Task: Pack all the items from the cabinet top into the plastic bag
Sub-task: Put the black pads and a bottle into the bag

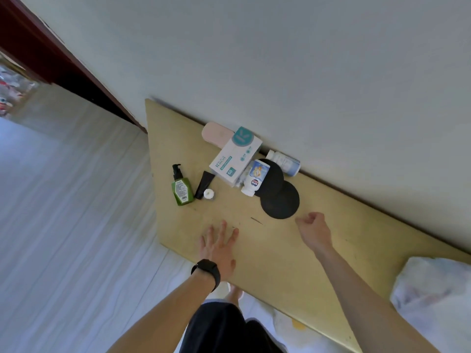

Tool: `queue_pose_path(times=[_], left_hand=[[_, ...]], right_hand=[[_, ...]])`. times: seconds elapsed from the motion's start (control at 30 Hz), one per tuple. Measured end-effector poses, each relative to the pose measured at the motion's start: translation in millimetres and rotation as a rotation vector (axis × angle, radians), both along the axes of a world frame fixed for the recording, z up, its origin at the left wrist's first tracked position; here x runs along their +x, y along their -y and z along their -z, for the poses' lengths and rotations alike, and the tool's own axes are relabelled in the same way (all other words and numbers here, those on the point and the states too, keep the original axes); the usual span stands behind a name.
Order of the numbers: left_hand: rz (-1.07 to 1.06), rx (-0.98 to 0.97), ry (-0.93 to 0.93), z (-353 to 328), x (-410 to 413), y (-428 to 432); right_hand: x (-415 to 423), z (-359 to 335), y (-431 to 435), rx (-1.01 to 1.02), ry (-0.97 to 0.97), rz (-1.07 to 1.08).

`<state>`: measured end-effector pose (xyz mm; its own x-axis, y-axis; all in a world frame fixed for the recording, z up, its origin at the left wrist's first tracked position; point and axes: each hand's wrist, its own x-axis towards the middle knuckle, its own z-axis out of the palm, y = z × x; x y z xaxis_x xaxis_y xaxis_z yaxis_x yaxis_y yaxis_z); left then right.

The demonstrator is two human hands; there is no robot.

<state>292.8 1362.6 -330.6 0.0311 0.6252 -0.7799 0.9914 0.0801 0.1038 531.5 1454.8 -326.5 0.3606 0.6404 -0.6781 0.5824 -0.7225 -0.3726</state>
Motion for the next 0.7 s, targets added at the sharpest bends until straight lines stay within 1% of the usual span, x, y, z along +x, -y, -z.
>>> queue_pose_path(times=[0.07,0.13,0.27,0.4,0.43,0.5,0.6,0.7], left_hand=[[0.013,-0.009,-0.001,0,-1,-2],[0.021,-0.017,0.000,0,-4,-5],[0.056,-0.048,-0.006,-2,-8,-10],[0.019,-0.063,-0.001,-3,-9,-10],[0.015,-0.061,-0.002,-3,-9,-10],[0.019,-0.058,-0.003,-1,-10,-9],[0.035,-0.061,-0.016,-1,-8,-7],[-0.015,0.025,0.034,-4,-4,-16]], right_hand=[[-8,4,-9,0.039,-0.026,0.052],[-21,10,-28,0.064,-0.010,0.055],[-52,15,-63,-0.017,0.144,-0.068],[-62,23,-69,0.011,0.289,-0.183],[-59,25,-68,0.025,0.288,-0.206],[-51,25,-62,0.043,0.215,-0.202],[-37,21,-41,0.003,0.087,-0.087],[-21,23,-9,-0.031,0.003,-0.070]])
